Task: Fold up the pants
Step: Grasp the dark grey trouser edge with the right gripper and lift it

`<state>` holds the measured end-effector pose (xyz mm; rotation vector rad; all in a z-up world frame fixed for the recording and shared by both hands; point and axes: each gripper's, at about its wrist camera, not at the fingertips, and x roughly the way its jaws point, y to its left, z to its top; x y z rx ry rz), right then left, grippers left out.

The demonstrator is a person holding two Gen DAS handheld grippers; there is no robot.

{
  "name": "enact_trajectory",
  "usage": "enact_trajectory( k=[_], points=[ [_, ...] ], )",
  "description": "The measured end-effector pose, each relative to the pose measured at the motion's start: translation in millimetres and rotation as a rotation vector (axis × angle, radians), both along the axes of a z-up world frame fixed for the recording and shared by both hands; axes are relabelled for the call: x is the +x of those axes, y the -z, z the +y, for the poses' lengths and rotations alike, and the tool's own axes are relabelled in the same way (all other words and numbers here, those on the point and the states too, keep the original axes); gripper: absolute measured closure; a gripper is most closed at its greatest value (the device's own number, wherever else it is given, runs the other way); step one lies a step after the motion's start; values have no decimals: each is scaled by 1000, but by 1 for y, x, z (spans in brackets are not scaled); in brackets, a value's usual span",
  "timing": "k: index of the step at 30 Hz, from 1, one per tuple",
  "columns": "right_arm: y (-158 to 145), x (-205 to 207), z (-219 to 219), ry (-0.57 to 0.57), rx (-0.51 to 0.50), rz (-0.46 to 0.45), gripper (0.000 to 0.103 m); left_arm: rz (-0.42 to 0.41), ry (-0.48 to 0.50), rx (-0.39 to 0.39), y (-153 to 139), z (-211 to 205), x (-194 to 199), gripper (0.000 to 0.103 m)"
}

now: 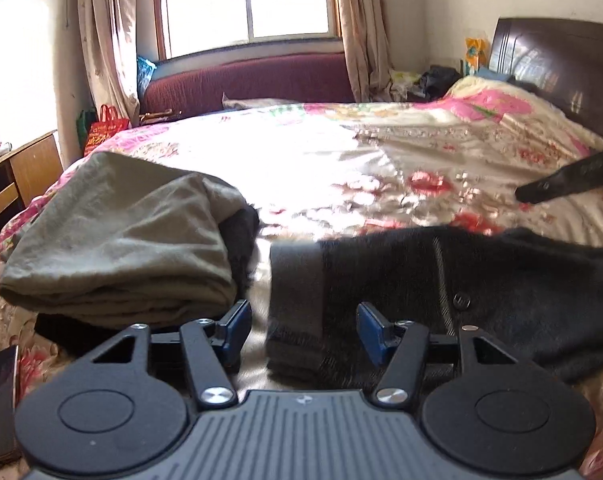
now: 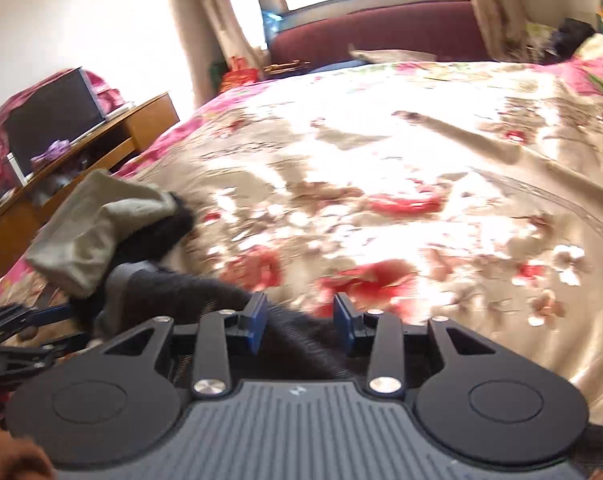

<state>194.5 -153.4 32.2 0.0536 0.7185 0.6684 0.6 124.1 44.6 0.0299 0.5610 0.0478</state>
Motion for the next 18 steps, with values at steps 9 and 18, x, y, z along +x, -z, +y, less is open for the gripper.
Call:
enact_trajectory(
  k=[9, 18],
  points=[
    [61, 17, 57, -307, -305, -44, 70, 168, 121, 116, 57, -25, 52, 29],
    [28, 6, 37, -182, -192, -62, 65, 146, 109, 162, 43, -31, 45, 28]
  ],
)
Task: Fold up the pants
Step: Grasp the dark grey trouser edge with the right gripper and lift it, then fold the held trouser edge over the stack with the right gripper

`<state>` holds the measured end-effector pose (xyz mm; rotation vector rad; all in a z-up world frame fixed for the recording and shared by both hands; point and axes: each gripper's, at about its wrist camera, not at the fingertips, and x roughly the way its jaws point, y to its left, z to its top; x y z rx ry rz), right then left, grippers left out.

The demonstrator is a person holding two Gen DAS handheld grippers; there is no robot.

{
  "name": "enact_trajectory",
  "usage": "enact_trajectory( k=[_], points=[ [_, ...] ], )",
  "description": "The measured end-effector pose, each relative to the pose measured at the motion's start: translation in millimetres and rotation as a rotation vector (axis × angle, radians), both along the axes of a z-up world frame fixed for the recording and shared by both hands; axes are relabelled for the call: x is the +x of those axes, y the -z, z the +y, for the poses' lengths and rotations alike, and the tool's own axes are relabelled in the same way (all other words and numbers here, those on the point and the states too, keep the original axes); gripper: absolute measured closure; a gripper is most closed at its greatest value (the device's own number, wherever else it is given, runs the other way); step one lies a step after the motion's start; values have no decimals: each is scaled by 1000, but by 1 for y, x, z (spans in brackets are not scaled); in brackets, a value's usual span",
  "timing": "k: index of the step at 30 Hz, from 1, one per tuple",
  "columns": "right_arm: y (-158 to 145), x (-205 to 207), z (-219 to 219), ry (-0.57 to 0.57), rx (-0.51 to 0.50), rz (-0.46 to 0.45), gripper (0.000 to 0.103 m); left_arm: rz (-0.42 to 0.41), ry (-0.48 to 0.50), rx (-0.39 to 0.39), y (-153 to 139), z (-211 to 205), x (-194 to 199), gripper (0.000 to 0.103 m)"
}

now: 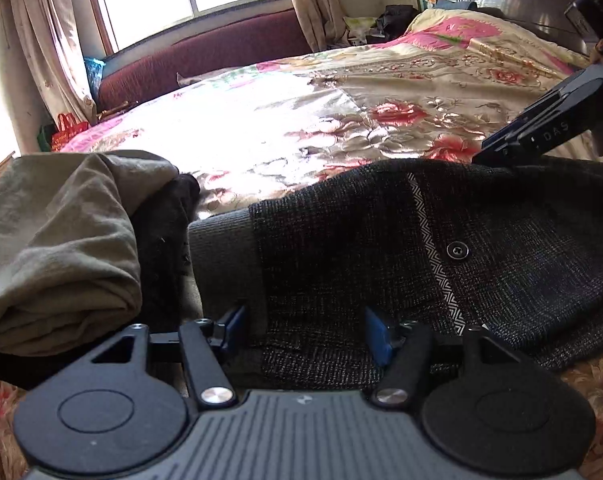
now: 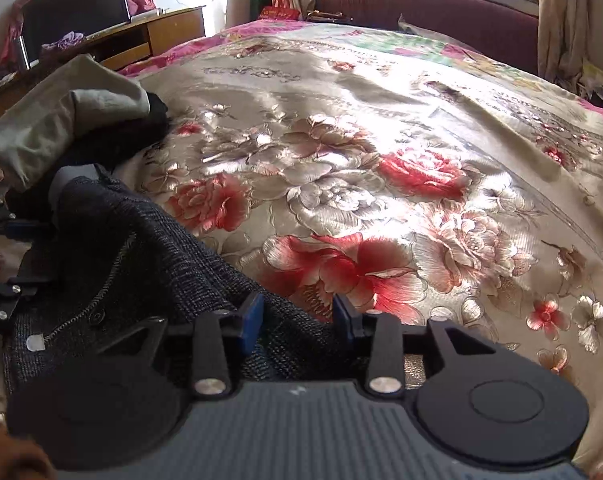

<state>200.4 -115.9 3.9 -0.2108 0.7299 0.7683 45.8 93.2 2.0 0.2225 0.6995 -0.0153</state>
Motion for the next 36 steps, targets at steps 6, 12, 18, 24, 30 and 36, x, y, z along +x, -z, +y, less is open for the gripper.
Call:
enact_trajectory(
  k=[6, 12, 18, 24, 30, 36],
  points=[
    [22, -7, 44, -46, -27, 17, 67, -20, 2, -96, -4, -11, 10, 27],
    [4, -14, 5, 105, 121, 43, 63, 47, -45, -116, -2, -12, 17, 27],
    [-25, -73, -151, 554, 163, -18, 62, 19, 60, -135, -14, -53, 6, 25],
    [-27, -166, -319, 1163, 178, -97, 59, 38, 321, -154, -12, -149, 6, 24],
    [-7, -223, -418, 1518, 411, -96, 58, 64, 512, -106, -13, -234, 7, 24],
    [6, -211, -436, 1482, 556, -112, 57, 98, 634, -23, -9, -278, -7, 24]
  ],
)
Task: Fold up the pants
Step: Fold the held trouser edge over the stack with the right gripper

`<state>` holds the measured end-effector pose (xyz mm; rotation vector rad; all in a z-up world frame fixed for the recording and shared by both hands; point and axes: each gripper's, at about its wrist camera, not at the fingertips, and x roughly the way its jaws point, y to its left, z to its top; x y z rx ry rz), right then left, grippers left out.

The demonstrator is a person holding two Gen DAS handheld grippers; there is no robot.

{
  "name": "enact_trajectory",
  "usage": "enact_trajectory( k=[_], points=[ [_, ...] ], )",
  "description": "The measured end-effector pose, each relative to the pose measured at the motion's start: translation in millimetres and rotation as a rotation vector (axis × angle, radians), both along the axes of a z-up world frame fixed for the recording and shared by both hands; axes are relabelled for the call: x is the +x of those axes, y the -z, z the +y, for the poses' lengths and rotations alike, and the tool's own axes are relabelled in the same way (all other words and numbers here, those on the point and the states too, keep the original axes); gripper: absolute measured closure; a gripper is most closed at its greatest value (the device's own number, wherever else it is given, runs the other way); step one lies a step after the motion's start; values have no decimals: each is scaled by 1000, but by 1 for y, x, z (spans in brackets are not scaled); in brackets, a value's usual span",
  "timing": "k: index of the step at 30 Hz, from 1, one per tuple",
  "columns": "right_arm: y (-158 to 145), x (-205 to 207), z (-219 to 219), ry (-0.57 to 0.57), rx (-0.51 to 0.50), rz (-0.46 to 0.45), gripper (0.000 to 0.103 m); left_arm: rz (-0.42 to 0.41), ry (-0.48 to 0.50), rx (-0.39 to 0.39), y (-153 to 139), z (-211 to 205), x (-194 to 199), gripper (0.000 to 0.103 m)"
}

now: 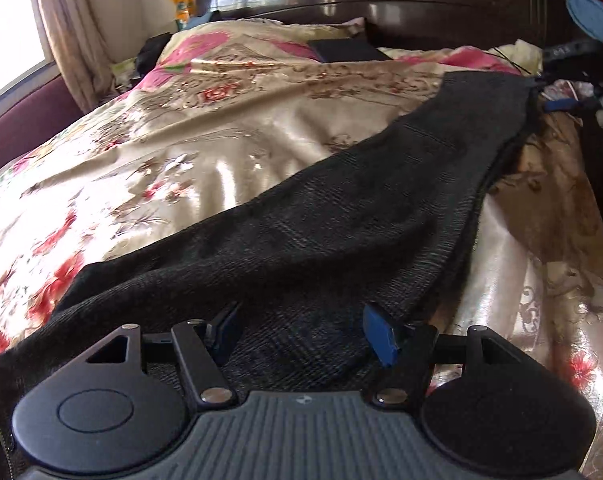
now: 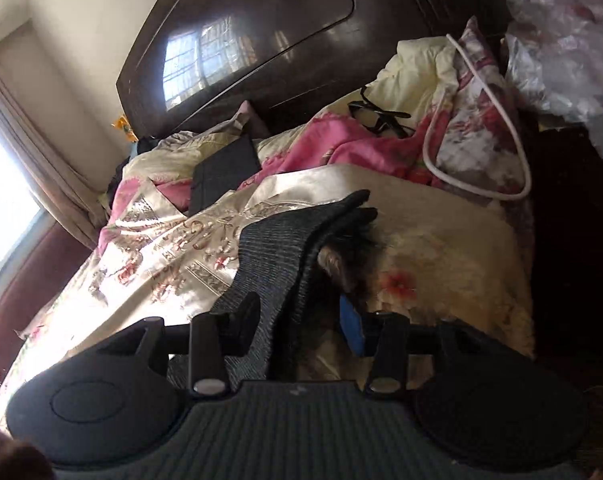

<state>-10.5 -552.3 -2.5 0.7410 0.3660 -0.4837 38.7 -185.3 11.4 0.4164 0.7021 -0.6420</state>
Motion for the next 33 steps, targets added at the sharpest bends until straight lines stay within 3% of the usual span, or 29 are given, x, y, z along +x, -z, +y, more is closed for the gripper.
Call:
enact_trajectory(
  k=[2, 4, 5, 6, 7, 9, 12, 17, 21, 26, 30, 33],
  points=[
    [1, 16, 0, -13, -33, 21, 57, -8, 23, 22, -1, -7, -6, 24],
    [10, 29, -6, 3, 13, 39, 58, -6, 24, 24, 0, -10, -8, 24],
    [15, 33, -11, -1, 39, 43, 63, 2, 17, 15, 0, -10, -6, 23],
    [18, 37, -15, -10, 66, 55, 89, 19, 5, 2, 1, -10, -3, 23],
    [18, 37, -16, -22, 102, 52, 96, 48, -7, -12, 4, -9, 1, 23],
    [2, 33, -7, -76, 92, -14, 96, 75, -32, -43, 8, -6, 6, 22],
    [-38, 35, 33, -210, -27, -60, 96, 72, -41, -69, 7, 3, 2, 22],
    [-86, 65, 143, -517, -179, -116, 96, 45, -140, -145, -6, 51, -5, 22],
    [-97, 97, 262, -803, -251, -128, 96, 2, -293, -181, -12, 116, -13, 22],
    [-80, 118, 411, -1129, -283, -87, 96, -31, -515, -199, -7, 202, -25, 21],
    [-51, 117, 506, -1293, -377, -20, 96, -9, -651, -273, 3, 255, -32, 19],
    [-28, 106, 546, -1351, -478, 39, 96, -5, -670, -342, 3, 271, -35, 17]
  ],
)
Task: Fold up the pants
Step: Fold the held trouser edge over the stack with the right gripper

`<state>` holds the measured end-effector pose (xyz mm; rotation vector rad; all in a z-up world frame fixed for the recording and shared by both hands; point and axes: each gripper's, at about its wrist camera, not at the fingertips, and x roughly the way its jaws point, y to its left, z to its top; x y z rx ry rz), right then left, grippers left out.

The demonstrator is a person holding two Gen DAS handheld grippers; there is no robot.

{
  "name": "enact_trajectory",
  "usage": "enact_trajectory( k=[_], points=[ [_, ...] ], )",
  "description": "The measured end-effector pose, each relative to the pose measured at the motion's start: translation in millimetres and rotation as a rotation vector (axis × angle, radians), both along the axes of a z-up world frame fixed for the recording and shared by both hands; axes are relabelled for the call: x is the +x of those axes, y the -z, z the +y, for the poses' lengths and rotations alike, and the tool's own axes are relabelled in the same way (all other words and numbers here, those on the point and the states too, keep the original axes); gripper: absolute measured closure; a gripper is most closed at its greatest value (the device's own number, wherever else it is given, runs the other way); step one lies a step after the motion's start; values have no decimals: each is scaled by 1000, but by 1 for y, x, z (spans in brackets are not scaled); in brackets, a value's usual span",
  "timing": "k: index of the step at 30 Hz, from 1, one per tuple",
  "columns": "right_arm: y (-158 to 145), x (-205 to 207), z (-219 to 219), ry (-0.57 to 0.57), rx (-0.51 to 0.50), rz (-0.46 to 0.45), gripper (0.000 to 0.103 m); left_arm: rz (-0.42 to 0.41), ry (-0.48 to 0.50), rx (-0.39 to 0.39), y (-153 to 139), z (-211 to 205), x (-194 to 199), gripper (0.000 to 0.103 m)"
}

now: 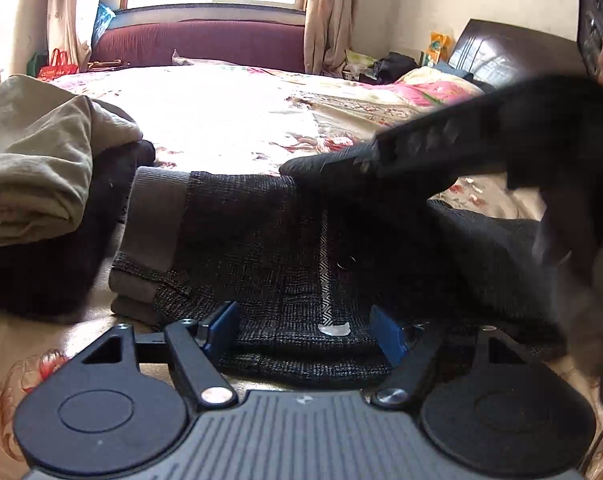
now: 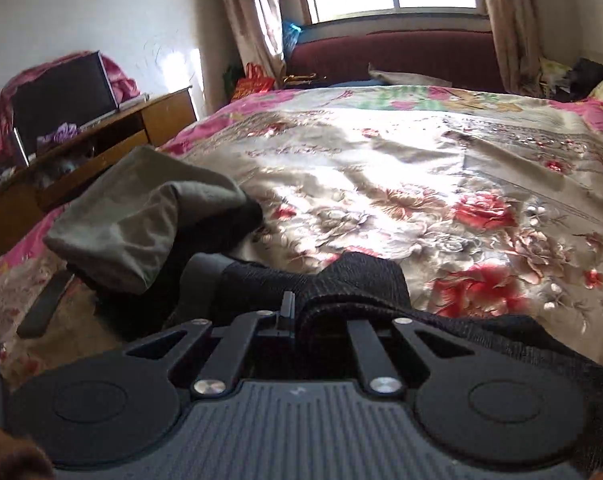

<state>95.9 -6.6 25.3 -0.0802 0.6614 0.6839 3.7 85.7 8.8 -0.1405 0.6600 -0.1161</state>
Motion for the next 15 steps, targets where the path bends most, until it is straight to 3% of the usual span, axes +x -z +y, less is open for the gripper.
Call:
enact_trajectory(
  k=[3, 6, 9, 11, 15],
  points=[
    [-4, -4, 1, 12, 9, -1, 96, -9, -6, 7, 2, 4, -2, 17],
    [-29, 8, -11, 78, 88, -3, 96, -9, -4, -29, 4, 9, -3, 17],
    [-51, 8, -3, 78, 102, -81, 96, -10, -3, -52, 4, 13, -2, 17],
    [-48, 6, 20, -1, 21, -112, 96, -9, -4, -69, 4, 16, -1, 17],
    [-9, -1, 62, -159, -217, -94, 91, 2, -25, -76, 4, 25, -3, 16]
  ],
)
